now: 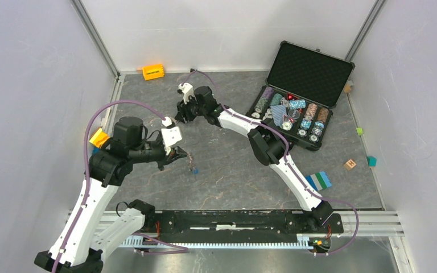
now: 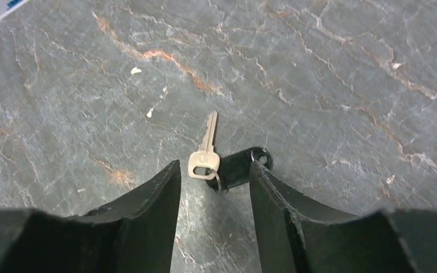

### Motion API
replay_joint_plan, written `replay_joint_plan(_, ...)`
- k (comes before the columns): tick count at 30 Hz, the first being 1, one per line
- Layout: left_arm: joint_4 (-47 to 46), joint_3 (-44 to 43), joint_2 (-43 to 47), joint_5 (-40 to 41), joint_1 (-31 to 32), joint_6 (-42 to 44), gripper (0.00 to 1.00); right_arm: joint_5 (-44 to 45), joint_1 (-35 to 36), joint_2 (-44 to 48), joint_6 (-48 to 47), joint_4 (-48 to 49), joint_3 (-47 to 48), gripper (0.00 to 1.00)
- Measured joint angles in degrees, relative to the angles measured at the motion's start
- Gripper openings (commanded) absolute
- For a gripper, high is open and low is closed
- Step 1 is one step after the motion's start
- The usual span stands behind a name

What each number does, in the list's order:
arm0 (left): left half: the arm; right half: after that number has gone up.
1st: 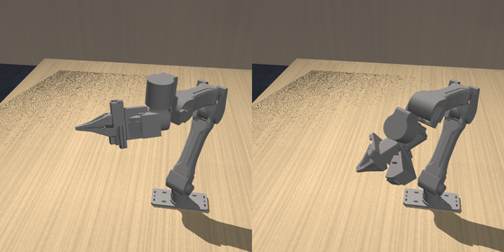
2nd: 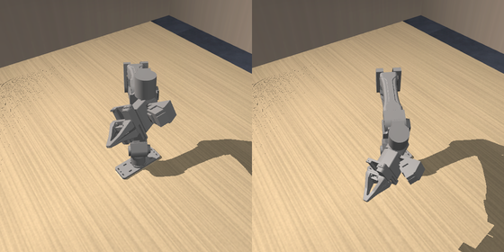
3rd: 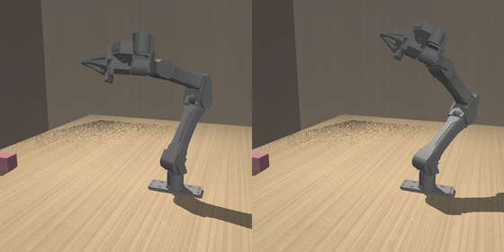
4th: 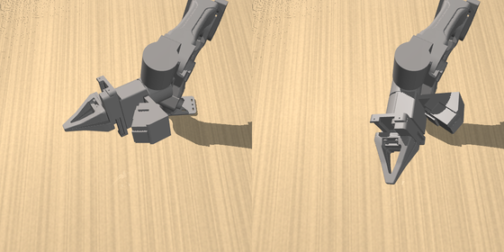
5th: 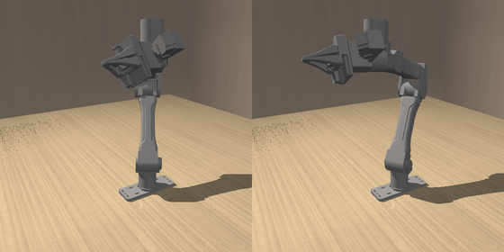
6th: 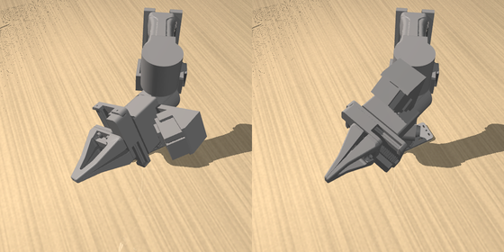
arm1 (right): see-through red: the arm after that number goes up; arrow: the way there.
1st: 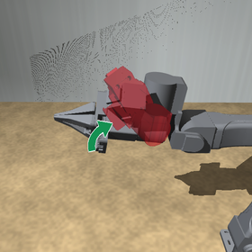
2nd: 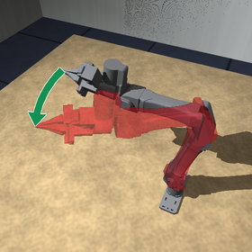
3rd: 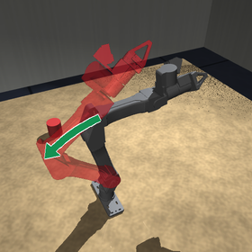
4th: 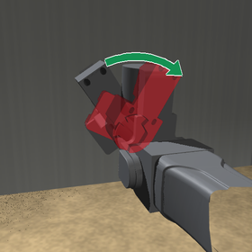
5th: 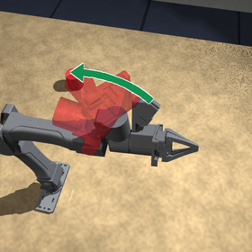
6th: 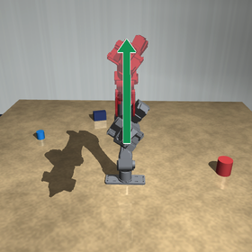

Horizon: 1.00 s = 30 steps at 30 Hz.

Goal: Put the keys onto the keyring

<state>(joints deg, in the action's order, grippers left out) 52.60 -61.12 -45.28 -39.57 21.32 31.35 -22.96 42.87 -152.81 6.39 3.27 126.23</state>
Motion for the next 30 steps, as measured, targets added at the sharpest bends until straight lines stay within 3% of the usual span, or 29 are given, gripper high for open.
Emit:
replay_joint_plan(13,0.02,0.00,-0.28,-0.09,0.00,0.00,0.02,1.03,0.52,-2.62,2.45,1.86,1.27,0.44)
replay_joint_plan(30,0.02,0.00,-0.13,-0.13,0.00,0.00,0.02,0.61,0.52,-2.40,0.74,2.29,0.31,0.24)
